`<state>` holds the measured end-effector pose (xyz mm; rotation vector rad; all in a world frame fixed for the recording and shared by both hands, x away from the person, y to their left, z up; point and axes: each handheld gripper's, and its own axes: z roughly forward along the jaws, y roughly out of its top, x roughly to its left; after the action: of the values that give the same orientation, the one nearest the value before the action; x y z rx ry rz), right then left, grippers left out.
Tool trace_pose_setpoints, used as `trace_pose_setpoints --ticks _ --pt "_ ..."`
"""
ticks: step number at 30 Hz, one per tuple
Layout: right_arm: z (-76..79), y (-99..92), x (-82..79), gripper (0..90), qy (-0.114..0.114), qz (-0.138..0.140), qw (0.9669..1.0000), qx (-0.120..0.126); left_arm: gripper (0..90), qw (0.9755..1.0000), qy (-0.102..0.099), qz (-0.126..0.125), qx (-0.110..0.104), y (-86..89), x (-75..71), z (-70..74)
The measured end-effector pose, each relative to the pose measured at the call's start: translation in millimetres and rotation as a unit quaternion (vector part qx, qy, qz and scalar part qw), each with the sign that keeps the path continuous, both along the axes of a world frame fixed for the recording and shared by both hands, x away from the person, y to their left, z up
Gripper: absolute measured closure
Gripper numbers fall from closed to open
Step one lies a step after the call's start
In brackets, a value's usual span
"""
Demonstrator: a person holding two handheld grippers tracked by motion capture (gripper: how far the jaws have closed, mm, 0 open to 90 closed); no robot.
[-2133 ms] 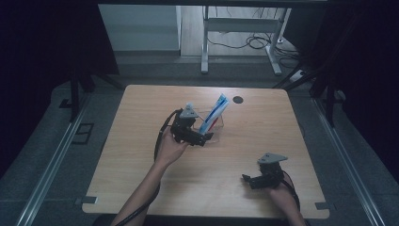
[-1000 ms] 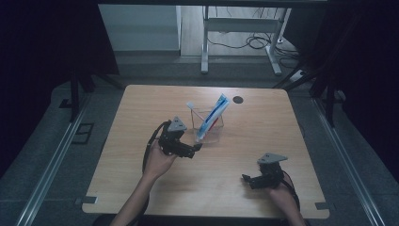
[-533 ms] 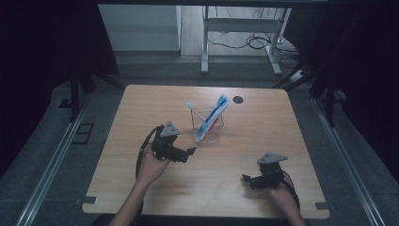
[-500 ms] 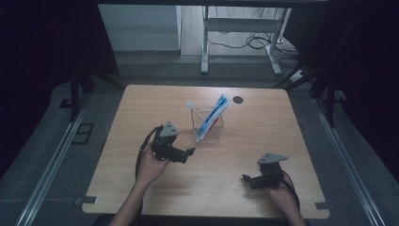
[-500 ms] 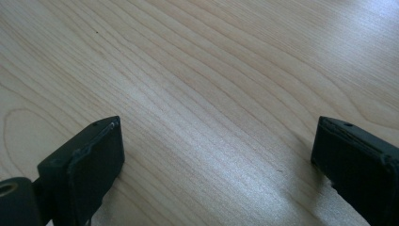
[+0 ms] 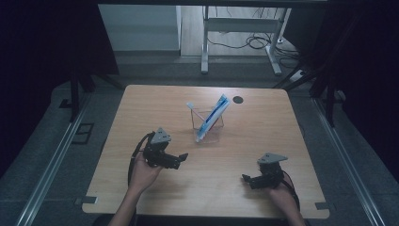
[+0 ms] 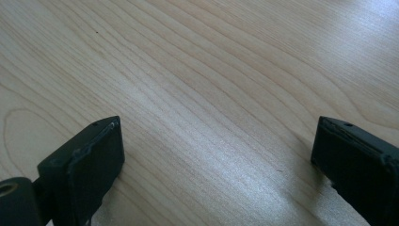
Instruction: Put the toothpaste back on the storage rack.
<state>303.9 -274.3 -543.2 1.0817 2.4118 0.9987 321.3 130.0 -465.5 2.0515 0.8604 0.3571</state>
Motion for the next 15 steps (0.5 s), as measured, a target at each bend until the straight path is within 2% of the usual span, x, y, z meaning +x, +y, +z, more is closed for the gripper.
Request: trace_pose_setpoints --ticks 15 --pt "0.0 0.1 -0.1 2.9 0.0 0.0 1.0 0.0 0.0 0.9999 0.009 0.013 0.003 14.5 -17.2 -23.3"
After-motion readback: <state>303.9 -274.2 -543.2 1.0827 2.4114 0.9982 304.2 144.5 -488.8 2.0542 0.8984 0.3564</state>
